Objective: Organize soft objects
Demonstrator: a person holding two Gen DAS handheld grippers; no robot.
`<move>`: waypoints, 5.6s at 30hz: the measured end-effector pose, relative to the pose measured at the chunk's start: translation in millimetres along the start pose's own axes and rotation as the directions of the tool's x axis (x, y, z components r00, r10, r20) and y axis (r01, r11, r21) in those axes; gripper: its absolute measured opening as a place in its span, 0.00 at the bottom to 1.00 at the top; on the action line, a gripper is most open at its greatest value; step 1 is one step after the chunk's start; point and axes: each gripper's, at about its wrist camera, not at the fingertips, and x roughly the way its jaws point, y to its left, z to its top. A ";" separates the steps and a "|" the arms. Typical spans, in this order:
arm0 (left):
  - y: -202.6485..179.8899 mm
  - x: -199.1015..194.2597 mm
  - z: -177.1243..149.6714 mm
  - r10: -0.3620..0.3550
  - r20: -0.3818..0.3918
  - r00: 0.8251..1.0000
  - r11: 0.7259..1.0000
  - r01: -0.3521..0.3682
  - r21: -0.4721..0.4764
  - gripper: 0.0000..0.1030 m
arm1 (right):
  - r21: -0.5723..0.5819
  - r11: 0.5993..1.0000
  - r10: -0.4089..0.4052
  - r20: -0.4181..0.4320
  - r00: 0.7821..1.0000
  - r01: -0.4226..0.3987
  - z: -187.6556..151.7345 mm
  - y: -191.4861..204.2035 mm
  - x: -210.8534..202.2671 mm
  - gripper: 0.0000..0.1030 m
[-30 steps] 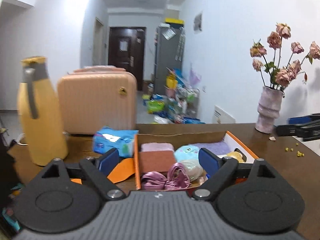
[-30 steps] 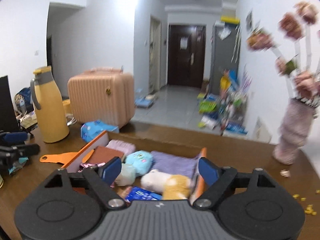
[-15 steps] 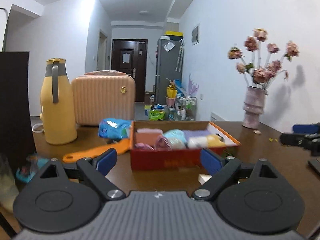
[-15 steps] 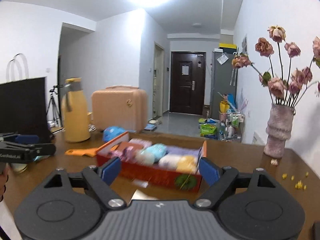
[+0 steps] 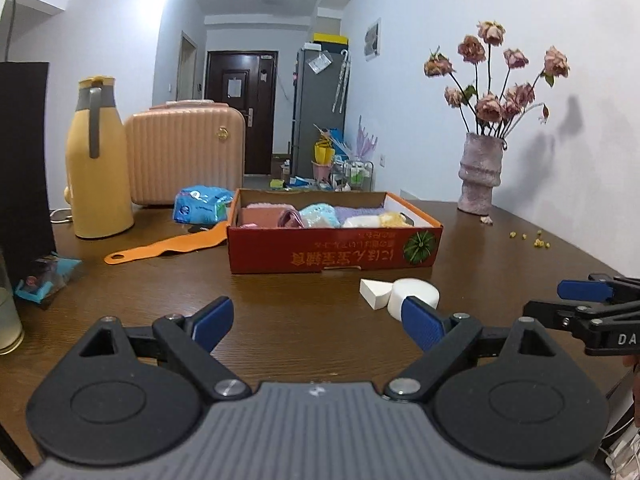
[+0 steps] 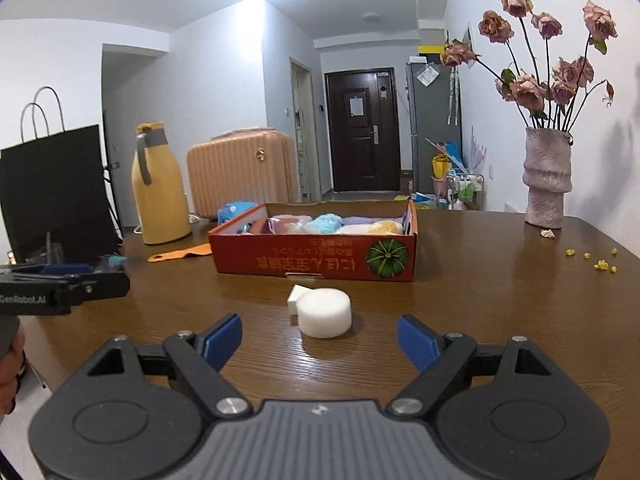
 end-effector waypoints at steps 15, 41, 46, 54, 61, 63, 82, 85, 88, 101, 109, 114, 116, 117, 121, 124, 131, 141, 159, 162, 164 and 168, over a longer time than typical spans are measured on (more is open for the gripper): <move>13.3 101.1 -0.3 -0.006 -0.147 0.989 1.000 0.007 0.004 0.90 | -0.014 1.000 0.002 -0.147 0.989 -0.004 16.7 -6.7 130.5 0.80; -31.4 209.3 16.3 -0.207 -0.250 0.946 0.977 0.212 -0.009 0.27 | 0.058 0.998 0.006 -0.203 0.979 0.006 17.8 -56.2 158.8 0.53; -26.4 168.9 19.5 -0.194 -0.208 0.959 0.981 0.196 -0.013 0.27 | 0.046 0.999 0.027 -0.167 0.986 -0.020 21.6 -46.2 134.4 0.53; -24.8 106.9 20.5 -0.186 -0.151 0.971 0.982 0.187 -0.009 0.27 | 0.036 0.998 0.062 -0.114 0.992 -0.059 21.3 -24.4 86.6 0.53; -24.6 86.6 27.3 -0.186 -0.107 0.977 0.982 0.187 0.000 0.28 | 0.034 0.997 0.069 -0.078 0.995 -0.067 24.1 -16.2 63.7 0.53; -22.7 89.8 30.7 -0.181 -0.099 0.979 0.983 0.182 0.001 0.28 | 0.032 0.998 0.064 -0.070 0.995 -0.062 27.2 -16.9 63.5 0.53; 13.5 280.6 108.9 -0.156 -0.171 0.973 0.987 0.160 0.005 0.31 | 0.054 0.993 0.113 -0.093 0.989 -0.109 142.2 -54.2 251.5 0.53; 17.8 296.5 98.4 -0.156 -0.204 0.966 0.987 0.159 -0.003 0.40 | 0.064 0.994 0.102 -0.152 0.983 -0.093 136.3 -54.4 286.5 0.53; 21.5 299.1 89.5 -0.159 -0.208 0.965 0.986 0.167 0.024 0.58 | 0.095 0.991 0.111 -0.185 0.977 -0.095 125.1 -53.5 304.9 0.58; 45.0 255.3 124.0 -0.093 -0.107 0.990 0.996 0.093 -0.009 0.59 | 0.115 0.992 0.062 -0.132 0.989 -0.047 147.7 -68.3 273.3 0.72; 39.8 196.0 131.3 0.089 0.057 0.994 0.995 -0.092 0.039 0.84 | -0.068 0.996 -0.065 -0.096 0.993 0.058 162.2 -53.3 214.6 0.82; 34.6 157.5 115.9 0.135 0.217 0.967 0.990 -0.140 0.009 0.97 | -0.081 0.997 -0.005 0.145 0.989 0.017 142.1 -43.0 172.2 0.95; 32.3 148.0 107.2 0.141 0.248 0.959 0.989 -0.147 0.007 0.98 | -0.097 0.994 -0.031 0.249 0.968 0.057 129.4 -35.9 159.6 0.98; 31.8 145.4 104.5 0.141 0.252 0.957 0.989 -0.148 0.010 0.98 | -0.108 0.991 -0.051 0.285 0.957 0.085 122.9 -31.9 155.3 0.98; 32.4 134.4 97.2 0.142 0.242 0.960 0.989 -0.148 0.007 0.98 | -0.107 0.985 -0.101 0.288 0.952 0.137 111.1 -25.9 148.7 0.98; 32.5 124.2 94.6 0.138 0.242 0.960 0.990 -0.144 0.006 0.98 | -0.077 0.986 -0.121 0.288 0.950 0.149 108.4 -27.7 142.1 0.98; 29.7 101.3 91.3 0.130 0.253 0.959 0.991 -0.135 0.004 0.98 | -0.065 0.985 -0.134 0.281 0.950 0.158 103.2 -21.6 119.5 0.98; 21.5 26.1 59.6 0.115 0.267 0.957 0.993 -0.119 -0.001 1.00 | -0.095 0.983 -0.125 0.292 0.948 0.158 68.4 18.1 51.9 0.98; 26.1 -126.3 -51.1 0.084 0.190 0.978 0.996 -0.081 -0.021 1.00 | -0.020 0.984 -0.167 0.213 0.963 0.176 -53.4 88.5 -91.4 1.00; 23.5 -127.2 -52.5 0.083 0.190 0.978 0.996 -0.087 0.012 1.00 | 0.023 0.992 -0.127 0.174 0.976 0.125 -68.6 93.5 -92.6 1.00; 21.3 -129.9 -51.4 0.097 0.214 0.972 0.995 -0.102 0.013 1.00 | 0.016 0.993 -0.115 0.156 0.981 0.114 -71.9 95.9 -89.9 1.00; 19.8 -128.3 -50.7 0.096 0.209 0.973 0.995 -0.101 0.013 1.00 | 0.041 0.989 -0.145 0.137 0.980 0.140 -71.7 91.2 -85.6 1.00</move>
